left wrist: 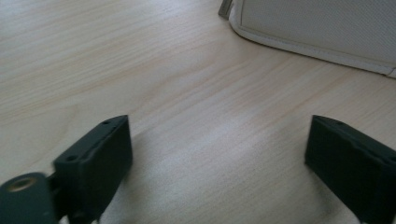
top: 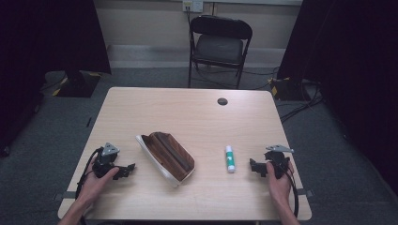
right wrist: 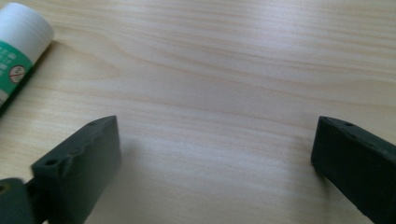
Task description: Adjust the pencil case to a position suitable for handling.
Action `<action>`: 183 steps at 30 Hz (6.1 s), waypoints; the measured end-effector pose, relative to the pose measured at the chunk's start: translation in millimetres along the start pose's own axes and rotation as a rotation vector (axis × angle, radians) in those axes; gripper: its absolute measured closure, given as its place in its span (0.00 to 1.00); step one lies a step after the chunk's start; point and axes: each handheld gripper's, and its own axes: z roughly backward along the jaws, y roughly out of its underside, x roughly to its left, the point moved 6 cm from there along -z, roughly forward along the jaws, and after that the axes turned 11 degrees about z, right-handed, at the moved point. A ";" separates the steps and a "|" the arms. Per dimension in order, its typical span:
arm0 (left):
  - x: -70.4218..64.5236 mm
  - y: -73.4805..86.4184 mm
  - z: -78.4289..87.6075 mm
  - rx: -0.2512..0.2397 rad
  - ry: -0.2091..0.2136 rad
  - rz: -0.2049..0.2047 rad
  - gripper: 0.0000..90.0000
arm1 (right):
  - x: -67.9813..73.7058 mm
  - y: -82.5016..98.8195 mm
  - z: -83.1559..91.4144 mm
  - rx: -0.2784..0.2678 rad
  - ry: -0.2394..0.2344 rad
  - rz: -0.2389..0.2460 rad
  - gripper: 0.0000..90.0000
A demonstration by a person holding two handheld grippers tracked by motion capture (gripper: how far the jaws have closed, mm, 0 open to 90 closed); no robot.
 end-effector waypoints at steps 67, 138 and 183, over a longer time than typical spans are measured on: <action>-69.0 -80.9 39.3 -0.226 0.155 0.040 0.22 | -1.9 0.9 -0.1 0.006 0.005 0.003 0.00; -113.2 -53.7 48.5 -0.133 0.400 0.024 0.43 | 2.4 0.1 -0.2 0.003 -0.006 0.009 0.00; -97.8 -32.9 33.6 -0.064 0.361 -0.067 0.66 | 3.8 -0.2 0.0 0.005 -0.011 0.011 0.00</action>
